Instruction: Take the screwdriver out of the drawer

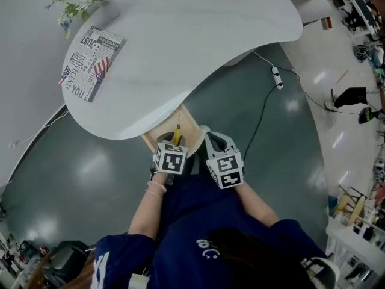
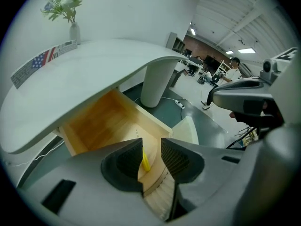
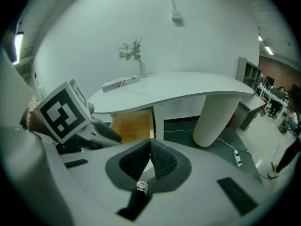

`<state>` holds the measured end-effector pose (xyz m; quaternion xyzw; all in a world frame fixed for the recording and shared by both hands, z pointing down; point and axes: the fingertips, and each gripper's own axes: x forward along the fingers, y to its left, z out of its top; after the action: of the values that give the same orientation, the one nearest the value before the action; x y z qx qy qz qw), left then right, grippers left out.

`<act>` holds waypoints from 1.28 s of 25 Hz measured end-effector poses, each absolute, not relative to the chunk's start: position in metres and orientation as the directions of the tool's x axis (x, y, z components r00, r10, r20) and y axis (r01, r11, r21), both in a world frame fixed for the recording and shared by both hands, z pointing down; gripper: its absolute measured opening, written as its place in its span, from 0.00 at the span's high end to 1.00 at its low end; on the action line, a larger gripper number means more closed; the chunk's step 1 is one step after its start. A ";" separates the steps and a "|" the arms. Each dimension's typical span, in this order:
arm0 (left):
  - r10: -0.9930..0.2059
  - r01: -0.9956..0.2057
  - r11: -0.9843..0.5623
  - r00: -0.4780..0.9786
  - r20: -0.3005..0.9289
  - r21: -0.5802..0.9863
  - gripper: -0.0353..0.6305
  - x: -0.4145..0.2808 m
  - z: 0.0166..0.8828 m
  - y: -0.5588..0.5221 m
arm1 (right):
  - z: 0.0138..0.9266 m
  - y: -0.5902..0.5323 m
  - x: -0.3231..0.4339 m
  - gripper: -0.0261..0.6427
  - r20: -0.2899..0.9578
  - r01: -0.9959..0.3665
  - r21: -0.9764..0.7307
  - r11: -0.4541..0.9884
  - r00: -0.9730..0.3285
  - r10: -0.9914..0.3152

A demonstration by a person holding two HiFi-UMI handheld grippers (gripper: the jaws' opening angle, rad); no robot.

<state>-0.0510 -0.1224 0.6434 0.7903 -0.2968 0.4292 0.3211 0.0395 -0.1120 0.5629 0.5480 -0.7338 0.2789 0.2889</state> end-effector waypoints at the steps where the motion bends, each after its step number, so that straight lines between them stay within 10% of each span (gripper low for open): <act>1: -0.190 -0.744 -0.620 0.449 0.873 0.248 0.78 -0.049 0.646 -0.123 | 0.563 -0.112 0.040 0.95 0.730 -0.965 -0.093 0.245 -0.234 -0.642; 32: 0.055 -0.767 -0.600 0.246 0.968 0.228 0.76 -0.031 0.737 -0.122 | 0.594 -0.160 0.090 0.95 0.748 -0.950 -0.134 0.283 -0.284 -0.600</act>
<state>-0.0311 -0.1220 0.7367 0.6984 -0.2550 0.5587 0.3675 0.0901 -0.1603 0.5945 0.5204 -0.7446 0.2962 0.2949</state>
